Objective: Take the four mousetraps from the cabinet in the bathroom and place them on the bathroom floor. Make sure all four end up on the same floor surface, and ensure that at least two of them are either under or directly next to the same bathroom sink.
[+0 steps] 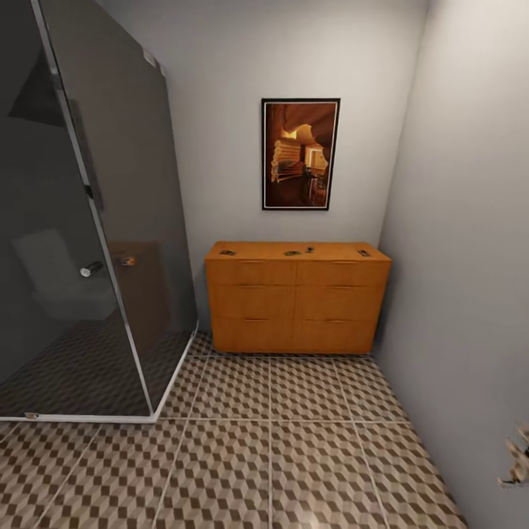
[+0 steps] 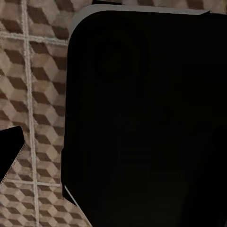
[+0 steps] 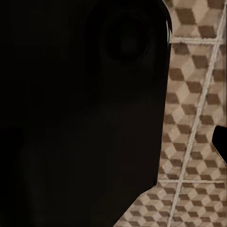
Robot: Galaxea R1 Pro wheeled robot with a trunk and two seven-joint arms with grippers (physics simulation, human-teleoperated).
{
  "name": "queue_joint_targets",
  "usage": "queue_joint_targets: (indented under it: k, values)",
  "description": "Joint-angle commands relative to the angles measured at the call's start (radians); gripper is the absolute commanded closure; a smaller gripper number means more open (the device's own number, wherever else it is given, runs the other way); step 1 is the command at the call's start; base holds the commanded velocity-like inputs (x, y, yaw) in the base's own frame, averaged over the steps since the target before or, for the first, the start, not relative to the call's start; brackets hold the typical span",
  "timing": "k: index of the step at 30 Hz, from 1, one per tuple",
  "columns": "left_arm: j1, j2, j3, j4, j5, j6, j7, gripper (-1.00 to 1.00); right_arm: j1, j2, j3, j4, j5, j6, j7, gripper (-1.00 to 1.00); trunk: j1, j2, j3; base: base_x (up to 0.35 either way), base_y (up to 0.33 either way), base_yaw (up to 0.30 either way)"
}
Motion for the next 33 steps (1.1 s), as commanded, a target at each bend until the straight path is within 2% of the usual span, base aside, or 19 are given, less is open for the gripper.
queue_joint_targets:
  k: [1,33]
  values:
    - [0.0,0.0,0.0,0.0,0.01,-0.002,0.0,-1.0,0.0,0.0,0.0,0.0,0.001,-0.001,0.0,-1.0,0.001,0.0,-0.001,0.318,0.0,0.0]
    - [0.0,0.0,-0.001,0.0,0.012,-0.001,0.0,-1.0,0.0,0.0,-0.004,0.0,-0.005,-0.001,0.0,-1.0,0.001,0.0,-0.001,0.318,0.0,0.0]
